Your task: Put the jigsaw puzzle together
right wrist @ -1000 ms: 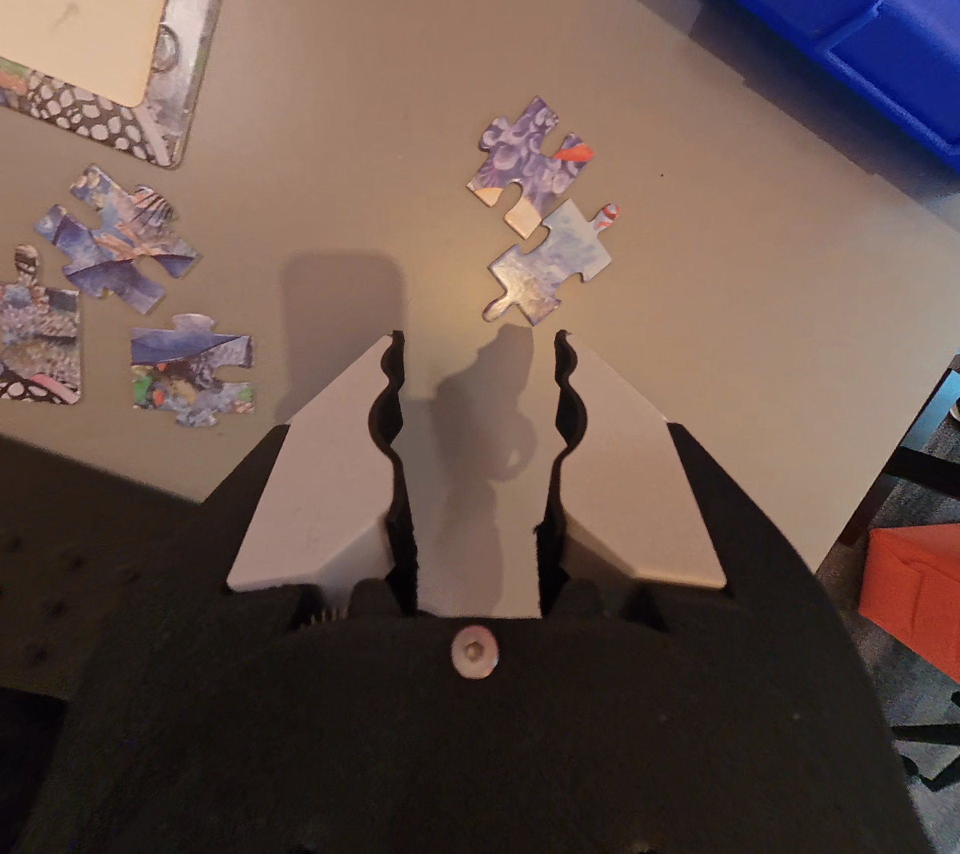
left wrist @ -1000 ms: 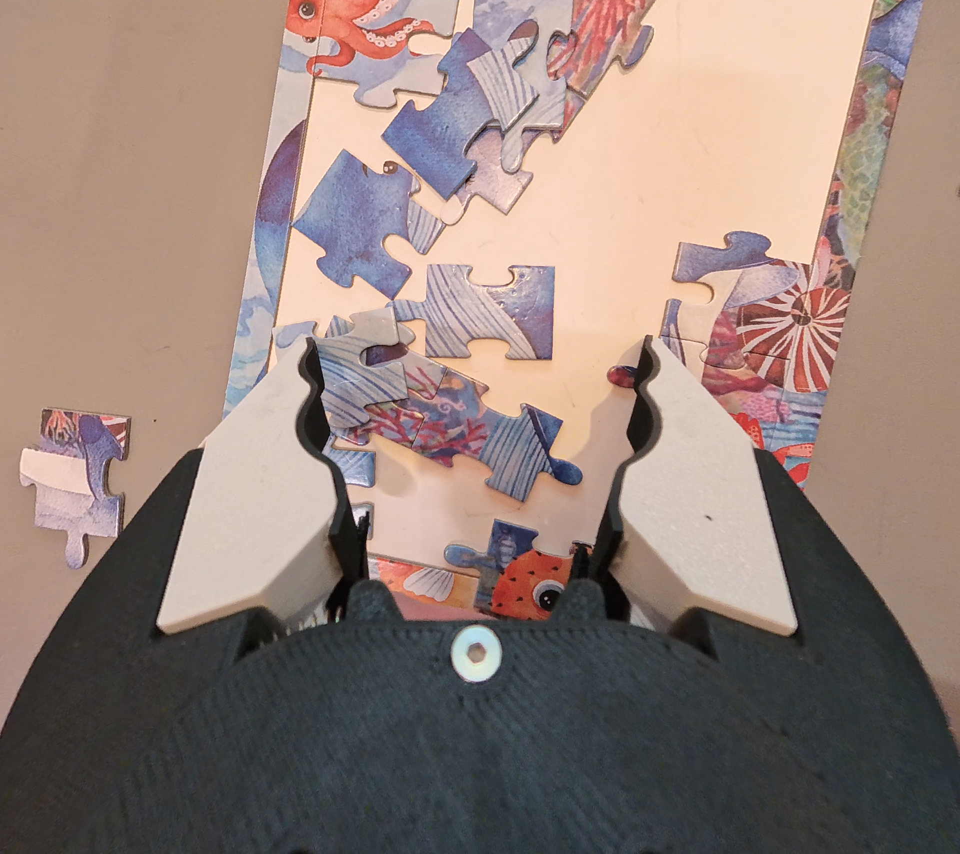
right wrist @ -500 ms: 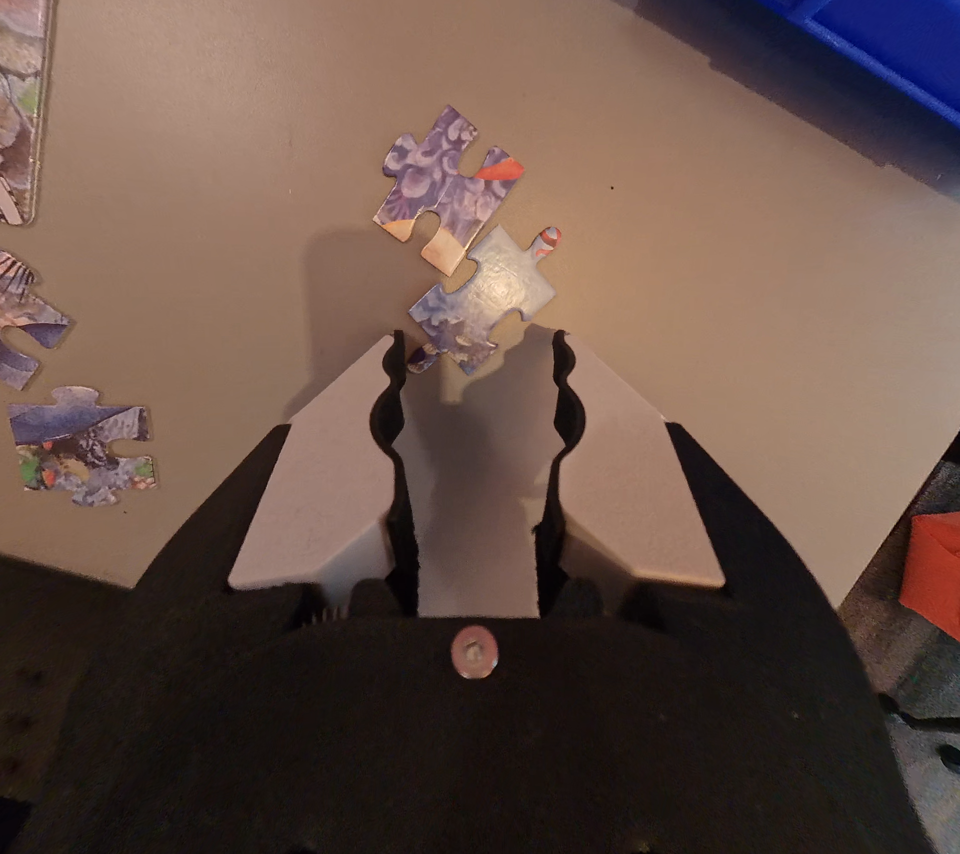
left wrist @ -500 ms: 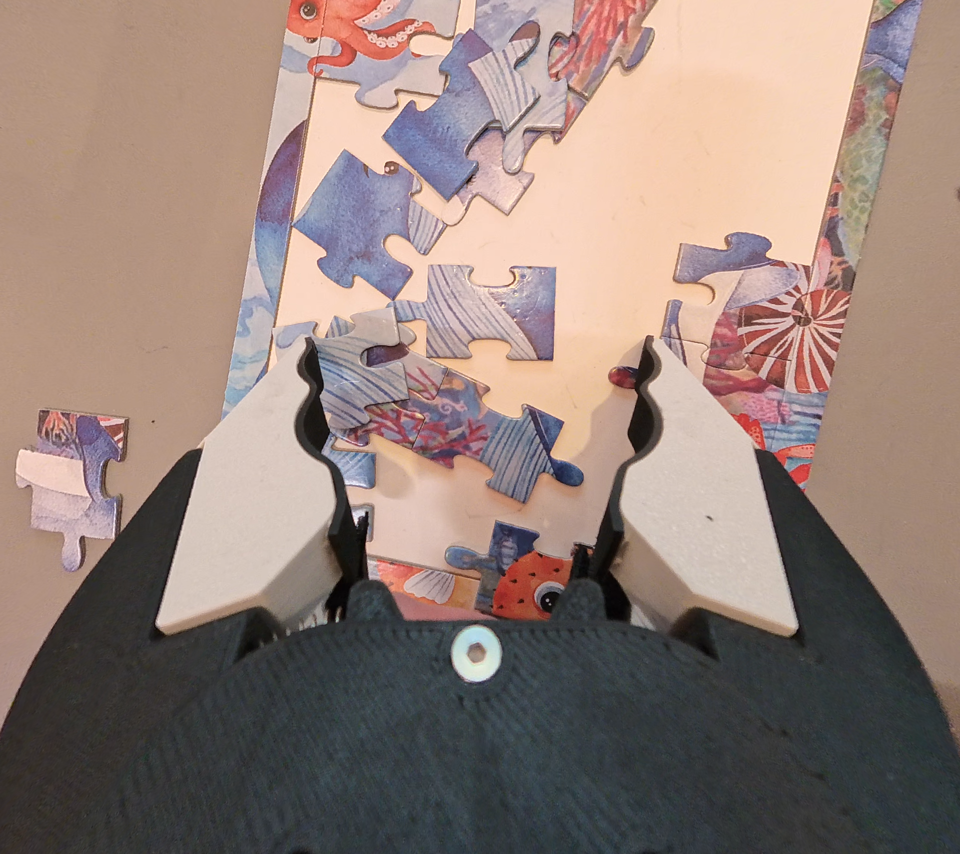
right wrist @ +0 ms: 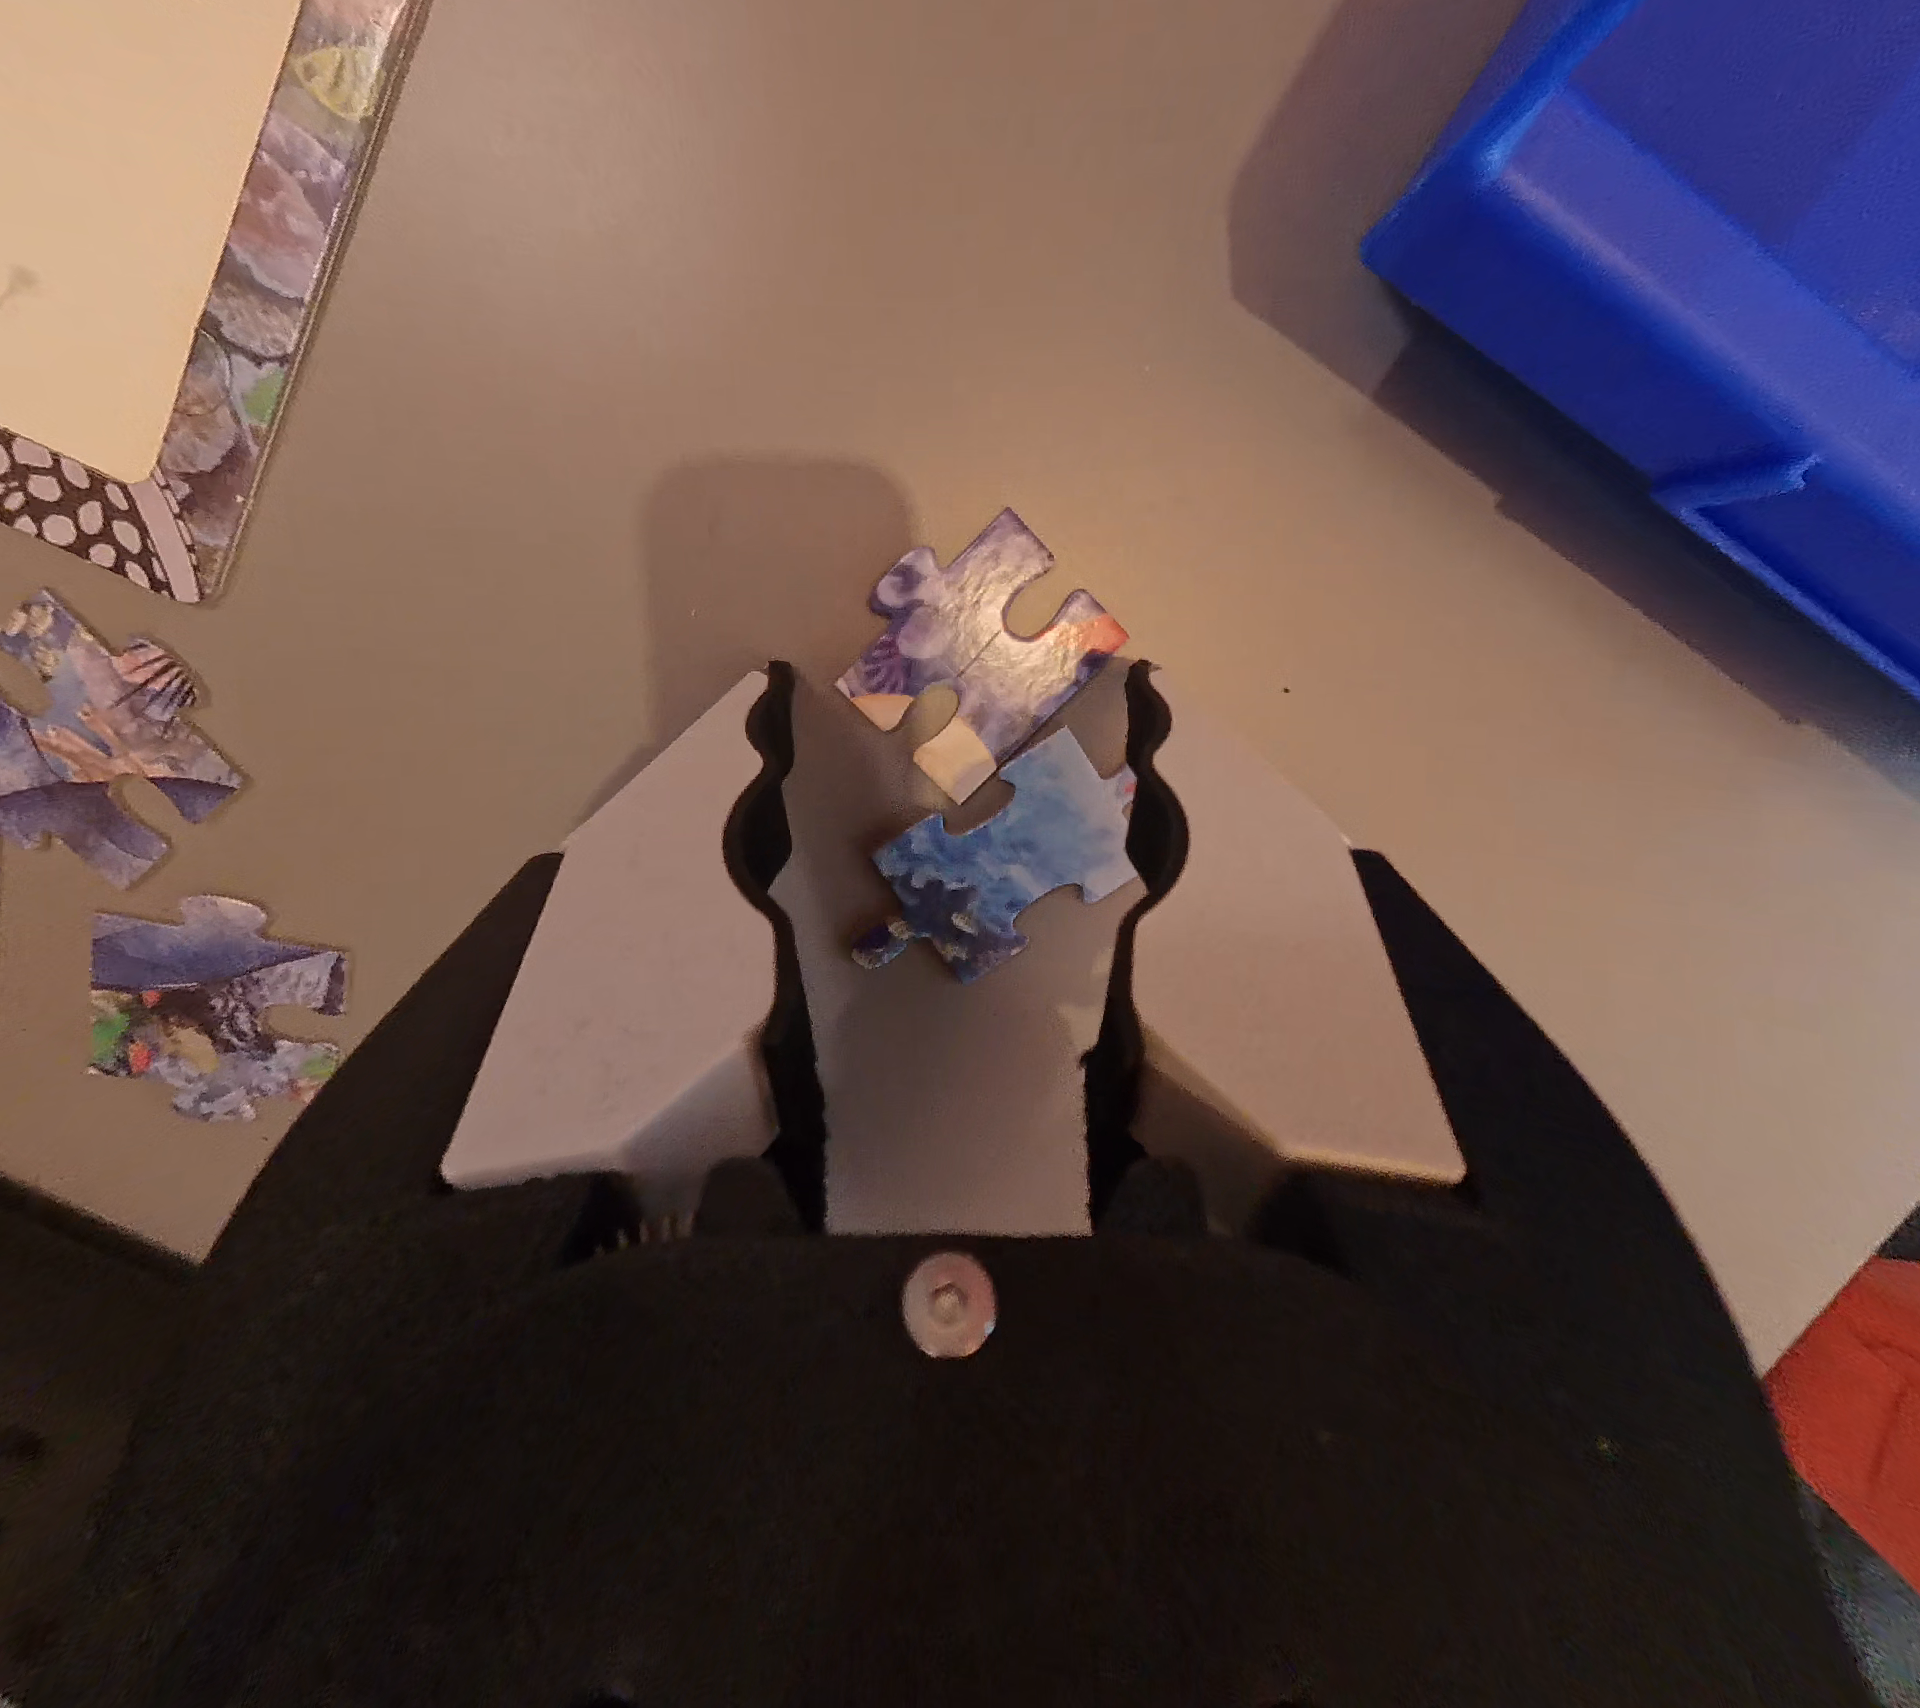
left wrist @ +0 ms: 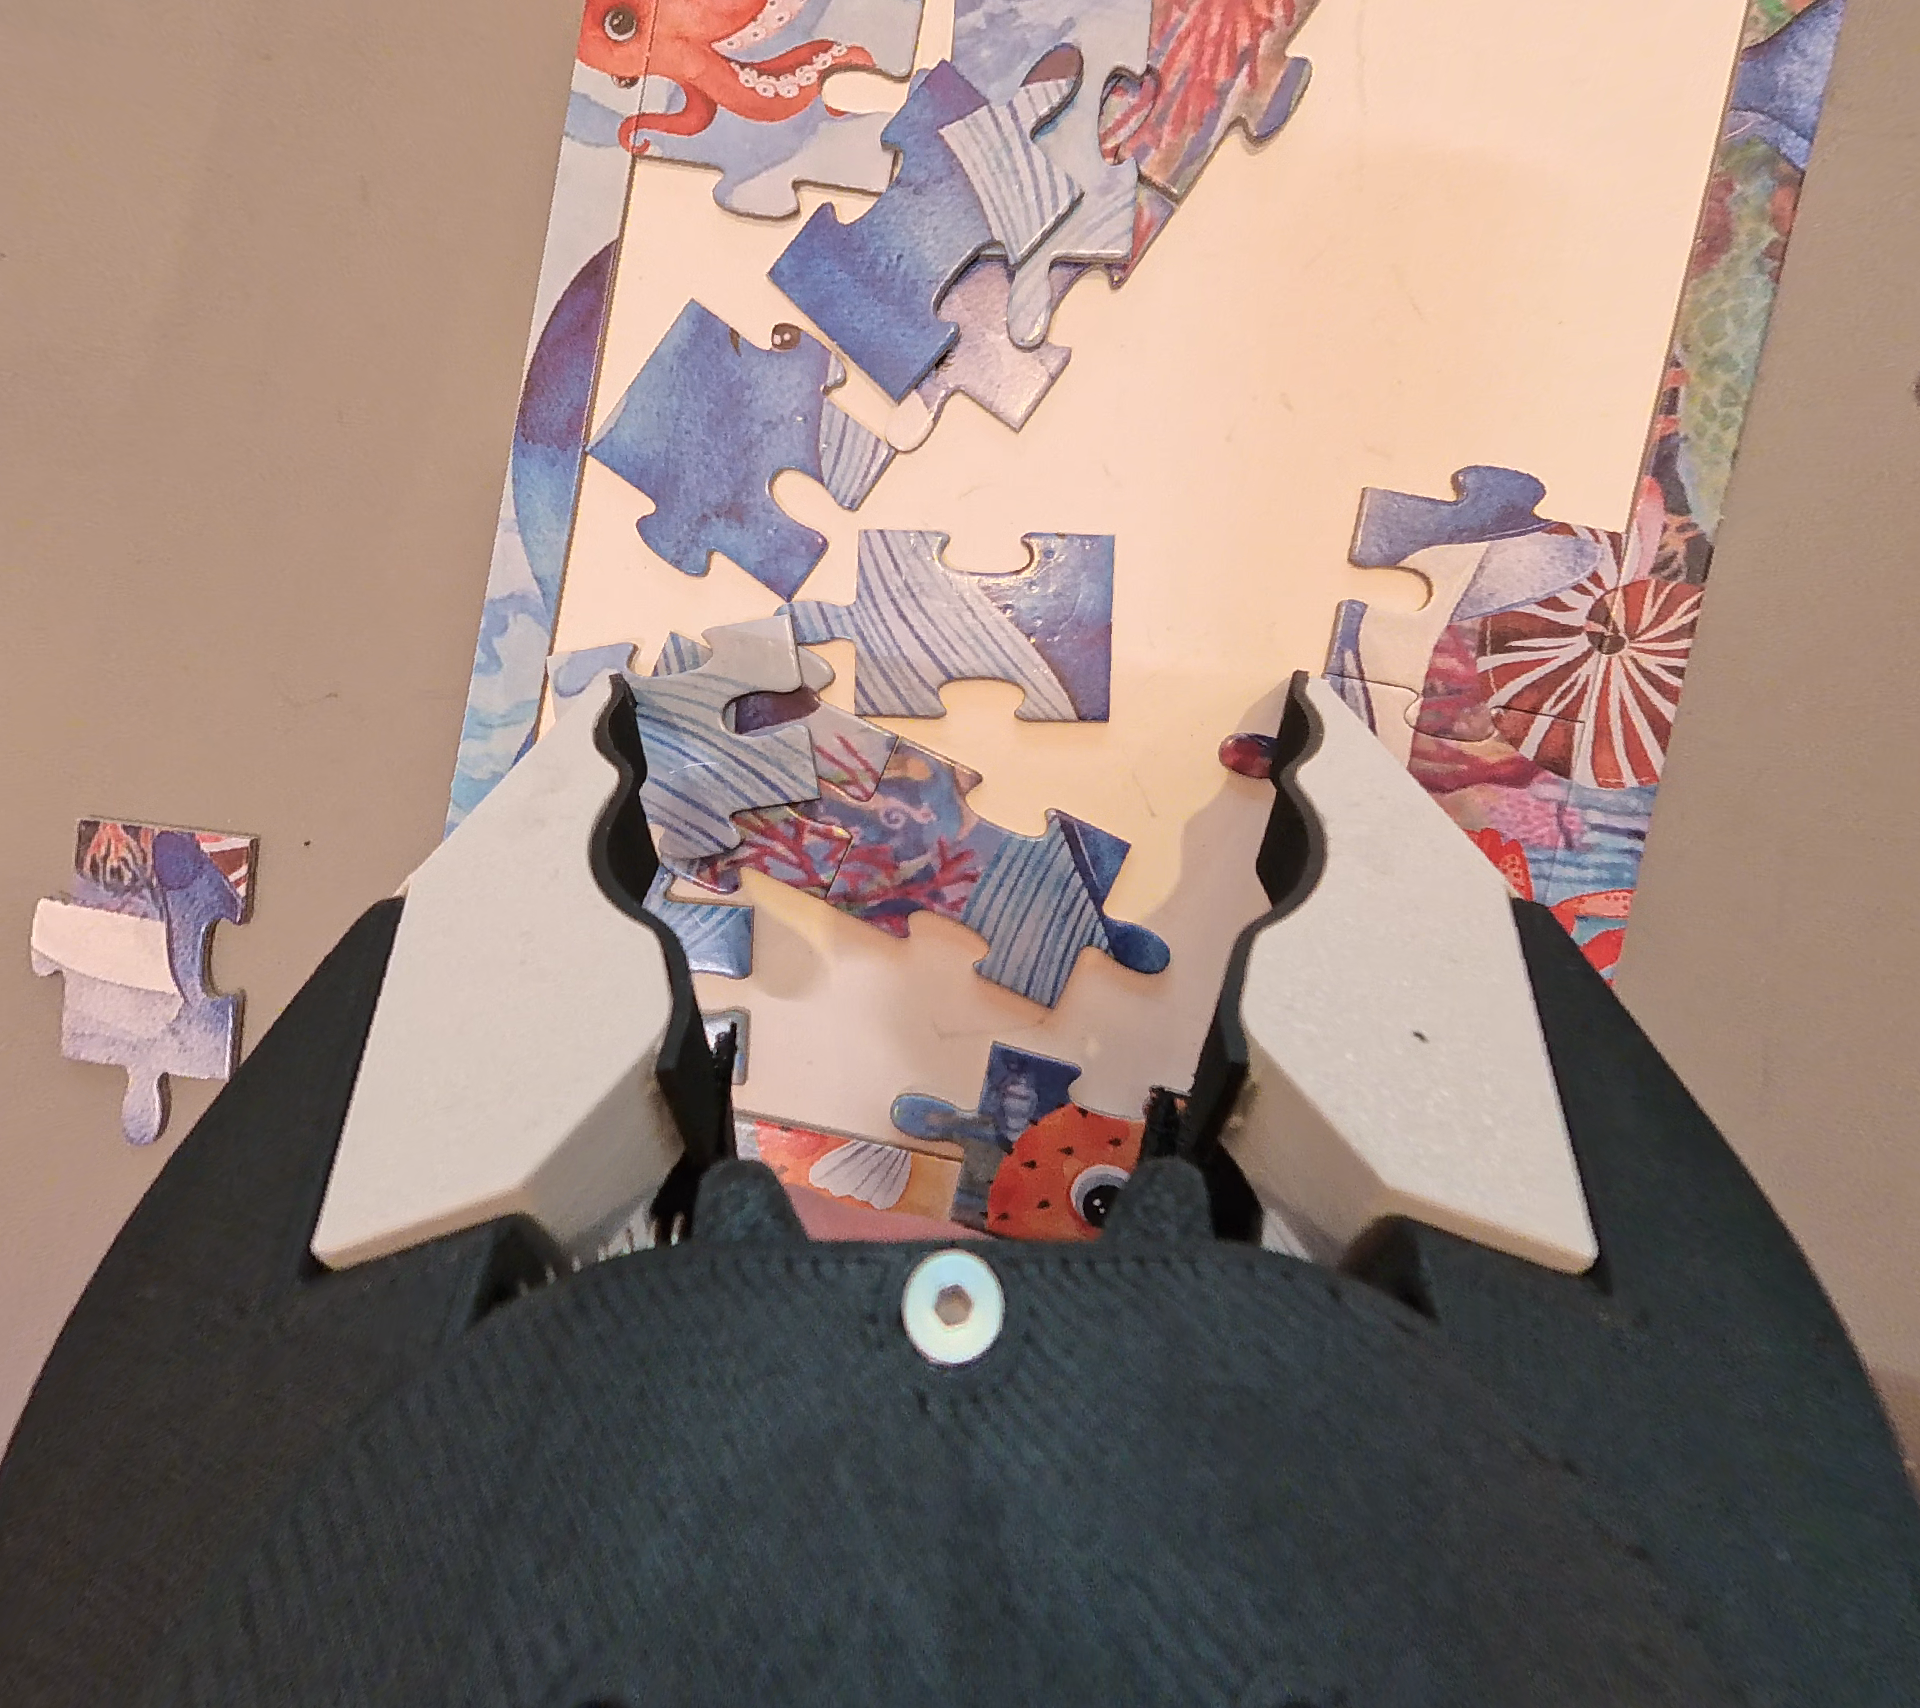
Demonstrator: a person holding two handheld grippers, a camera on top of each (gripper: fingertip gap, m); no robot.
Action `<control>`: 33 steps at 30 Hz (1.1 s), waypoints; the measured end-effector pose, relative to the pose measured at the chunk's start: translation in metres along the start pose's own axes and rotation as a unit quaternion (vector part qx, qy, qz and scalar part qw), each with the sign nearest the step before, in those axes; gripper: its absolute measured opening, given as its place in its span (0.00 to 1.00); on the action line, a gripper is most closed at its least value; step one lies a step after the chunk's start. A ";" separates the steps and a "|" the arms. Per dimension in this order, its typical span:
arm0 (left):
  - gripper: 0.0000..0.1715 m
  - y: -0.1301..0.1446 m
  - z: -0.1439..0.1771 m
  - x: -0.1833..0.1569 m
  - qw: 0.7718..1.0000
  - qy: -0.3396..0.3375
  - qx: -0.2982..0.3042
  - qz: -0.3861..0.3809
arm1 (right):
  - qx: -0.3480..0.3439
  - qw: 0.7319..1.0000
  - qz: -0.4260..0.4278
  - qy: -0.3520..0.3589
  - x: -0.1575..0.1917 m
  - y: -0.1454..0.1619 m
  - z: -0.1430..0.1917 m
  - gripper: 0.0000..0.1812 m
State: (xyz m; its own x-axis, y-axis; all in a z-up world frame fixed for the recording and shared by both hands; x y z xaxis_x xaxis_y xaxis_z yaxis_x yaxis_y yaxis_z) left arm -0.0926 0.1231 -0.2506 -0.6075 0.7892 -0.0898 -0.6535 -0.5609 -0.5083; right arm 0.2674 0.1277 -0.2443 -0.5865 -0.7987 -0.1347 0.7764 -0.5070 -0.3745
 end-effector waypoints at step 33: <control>0.68 0.000 0.000 0.001 1.000 0.000 -0.002 0.002 | -0.080 0.985 0.108 -0.107 0.025 -0.125 -0.047 0.25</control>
State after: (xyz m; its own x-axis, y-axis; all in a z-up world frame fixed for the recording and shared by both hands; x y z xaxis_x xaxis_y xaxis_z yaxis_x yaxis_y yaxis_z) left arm -0.0932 0.1236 -0.2506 -0.6102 0.7870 -0.0908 -0.6495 -0.5627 -0.5114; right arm 0.1447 0.1868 -0.2436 -0.3363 -0.9410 -0.0371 0.8217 -0.2740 -0.4997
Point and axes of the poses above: each gripper's, where its closed fingertips meet, z back along the fingers, y out of its underside, x = y × z across the jaws, the point moved 5 cm from there along z, back along the fingers, and after that the axes turned 14 degrees about z, right-handed, at the moved point
